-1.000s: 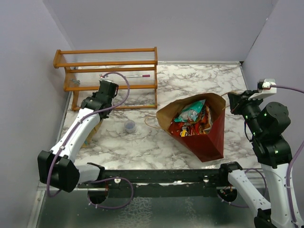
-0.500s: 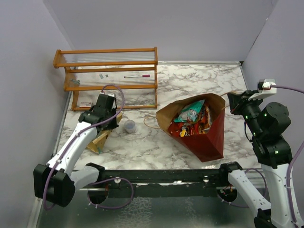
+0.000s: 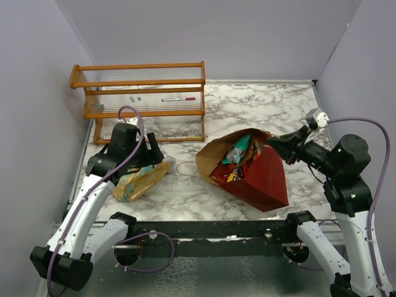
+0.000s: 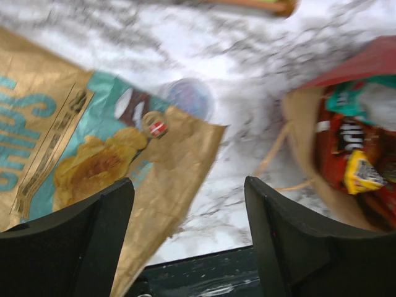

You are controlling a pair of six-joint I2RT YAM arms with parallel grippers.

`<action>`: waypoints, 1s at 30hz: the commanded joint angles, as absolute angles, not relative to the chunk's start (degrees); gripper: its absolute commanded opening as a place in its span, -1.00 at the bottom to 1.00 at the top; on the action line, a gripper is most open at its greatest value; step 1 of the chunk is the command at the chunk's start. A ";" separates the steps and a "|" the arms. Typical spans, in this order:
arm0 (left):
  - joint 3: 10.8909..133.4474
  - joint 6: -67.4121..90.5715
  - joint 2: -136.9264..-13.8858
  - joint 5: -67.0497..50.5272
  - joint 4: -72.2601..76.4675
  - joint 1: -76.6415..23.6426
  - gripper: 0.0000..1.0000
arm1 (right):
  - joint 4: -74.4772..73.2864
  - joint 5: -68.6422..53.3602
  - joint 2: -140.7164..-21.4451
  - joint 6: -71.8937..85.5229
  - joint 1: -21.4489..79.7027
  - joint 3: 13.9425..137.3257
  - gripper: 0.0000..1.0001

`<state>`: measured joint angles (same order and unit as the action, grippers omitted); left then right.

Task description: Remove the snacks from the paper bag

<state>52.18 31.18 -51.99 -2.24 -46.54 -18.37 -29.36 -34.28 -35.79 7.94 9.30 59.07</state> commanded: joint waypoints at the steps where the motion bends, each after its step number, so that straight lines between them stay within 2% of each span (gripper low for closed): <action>1: 60.04 30.19 -49.67 -10.46 -46.17 -18.50 0.52 | -25.48 -52.80 -31.92 5.90 9.49 56.53 -0.95; 6: 58.51 33.33 -48.64 -27.55 -32.52 -18.65 0.56 | -28.46 -42.85 -27.91 6.35 9.49 55.96 -0.95; 8: 55.88 36.83 -47.45 -30.97 -24.79 -19.35 0.57 | -29.68 -37.60 -26.48 6.85 9.49 56.84 -0.95; 14: 52.35 39.21 -46.85 -27.06 -15.55 -25.57 0.60 | -31.39 -28.97 -26.02 9.27 9.49 58.89 -0.95; 20: 49.28 39.27 -49.70 -17.67 -11.10 -40.11 0.60 | -23.42 -24.81 -29.54 8.96 9.49 55.43 -0.95; 24: 47.58 40.42 -51.59 -14.24 -6.07 -47.46 0.59 | -16.34 -27.18 -35.63 5.49 9.49 55.48 -0.95; 28: 49.21 38.69 -55.27 -7.91 -3.81 -56.28 0.58 | -12.22 -45.03 -43.69 0.89 9.49 58.46 -0.95; 30: 51.20 36.81 -57.95 -3.08 -4.84 -60.47 0.54 | -13.84 -49.81 -46.82 -1.80 9.49 60.30 -0.95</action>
<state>47.99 39.29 -54.61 -13.19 -8.69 -53.82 -18.44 -36.05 -41.85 4.45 9.34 56.42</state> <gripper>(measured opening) 0.788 0.026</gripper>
